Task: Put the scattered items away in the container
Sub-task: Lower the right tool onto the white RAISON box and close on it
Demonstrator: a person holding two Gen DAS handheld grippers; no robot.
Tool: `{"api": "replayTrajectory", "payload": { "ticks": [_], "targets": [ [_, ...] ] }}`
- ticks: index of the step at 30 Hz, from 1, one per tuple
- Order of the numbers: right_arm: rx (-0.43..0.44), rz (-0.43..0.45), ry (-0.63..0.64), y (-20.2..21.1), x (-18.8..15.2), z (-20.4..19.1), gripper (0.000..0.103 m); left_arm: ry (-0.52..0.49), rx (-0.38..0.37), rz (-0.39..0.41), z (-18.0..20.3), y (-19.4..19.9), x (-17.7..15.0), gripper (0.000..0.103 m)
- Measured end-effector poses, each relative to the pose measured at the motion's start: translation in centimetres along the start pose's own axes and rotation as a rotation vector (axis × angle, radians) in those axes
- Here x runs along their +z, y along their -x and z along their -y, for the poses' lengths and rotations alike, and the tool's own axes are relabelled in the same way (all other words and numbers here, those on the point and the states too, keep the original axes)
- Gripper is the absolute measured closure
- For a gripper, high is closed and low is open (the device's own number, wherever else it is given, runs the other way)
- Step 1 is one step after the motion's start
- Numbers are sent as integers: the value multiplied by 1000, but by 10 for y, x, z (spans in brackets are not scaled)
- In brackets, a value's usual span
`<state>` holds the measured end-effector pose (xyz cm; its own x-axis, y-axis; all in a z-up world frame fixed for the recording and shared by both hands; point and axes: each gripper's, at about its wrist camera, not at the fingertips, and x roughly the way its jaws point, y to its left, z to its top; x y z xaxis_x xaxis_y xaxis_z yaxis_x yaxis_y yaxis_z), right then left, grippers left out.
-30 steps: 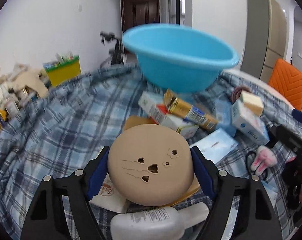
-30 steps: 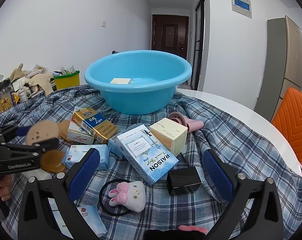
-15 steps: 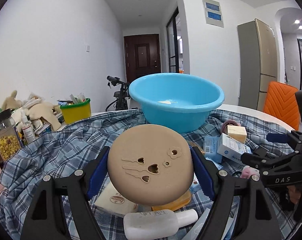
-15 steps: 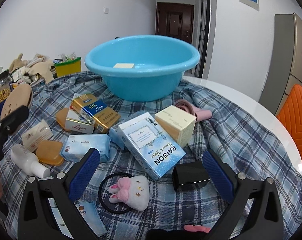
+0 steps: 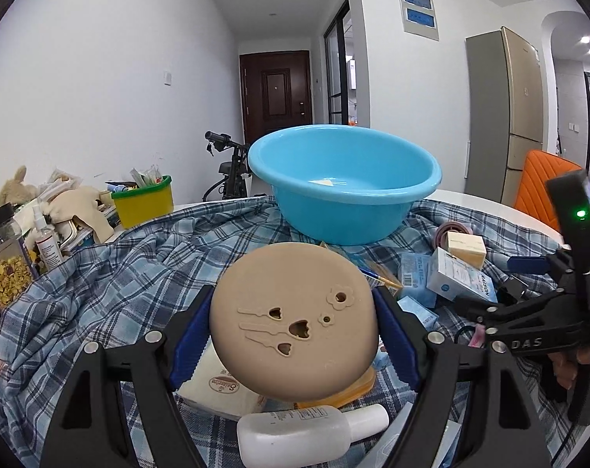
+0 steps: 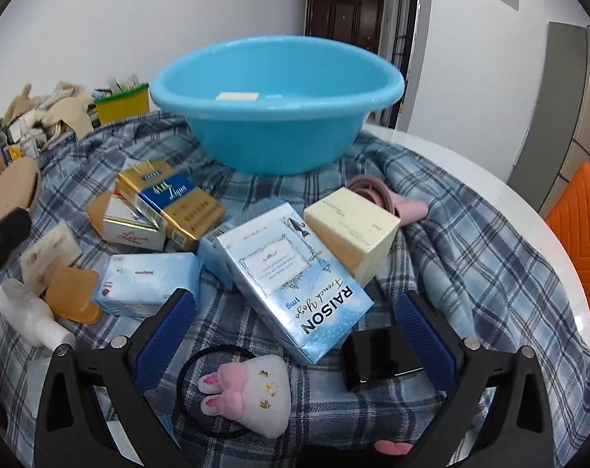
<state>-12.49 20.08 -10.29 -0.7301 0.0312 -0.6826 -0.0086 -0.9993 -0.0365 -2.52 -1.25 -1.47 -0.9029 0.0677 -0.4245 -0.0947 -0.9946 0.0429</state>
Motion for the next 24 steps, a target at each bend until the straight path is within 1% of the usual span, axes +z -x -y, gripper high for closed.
{"api": "replayTrajectory", "payload": {
  "ticks": [6, 10, 14, 16, 17, 18, 19, 21, 22, 24],
  "targets": [
    [16, -66, -16, -13, -1, 2, 1, 0, -6, -13, 0, -3, 1, 22],
    [36, -84, -43, -17, -2, 8, 1, -1, -7, -15, 1, -4, 1, 22],
    [43, -79, -76, -16, -3, 13, 1, -1, -9, -19, 1, -4, 1, 22],
    [48, -74, -91, -15, -3, 16, 12, -1, -12, -22, 1, -5, 1, 22],
    [47, -75, -102, -15, -4, 18, 26, -1, -11, -24, 1, -5, 1, 22],
    [50, -75, -113, -15, -4, 20, 33, -1, -9, -27, 1, -6, 1, 22],
    [66, -73, -123, -15, -5, 21, 35, -2, -9, -30, 1, -7, 1, 22],
    [132, -69, -136, -14, -6, 24, 44, -1, -8, -33, 0, -7, 0, 22],
    [158, -67, -136, -12, -8, 24, 46, 0, -7, -33, 0, -7, 0, 22],
    [198, -60, -120, -10, -10, 20, 52, 0, -6, -34, 0, -7, 0, 22]
  ]
}}
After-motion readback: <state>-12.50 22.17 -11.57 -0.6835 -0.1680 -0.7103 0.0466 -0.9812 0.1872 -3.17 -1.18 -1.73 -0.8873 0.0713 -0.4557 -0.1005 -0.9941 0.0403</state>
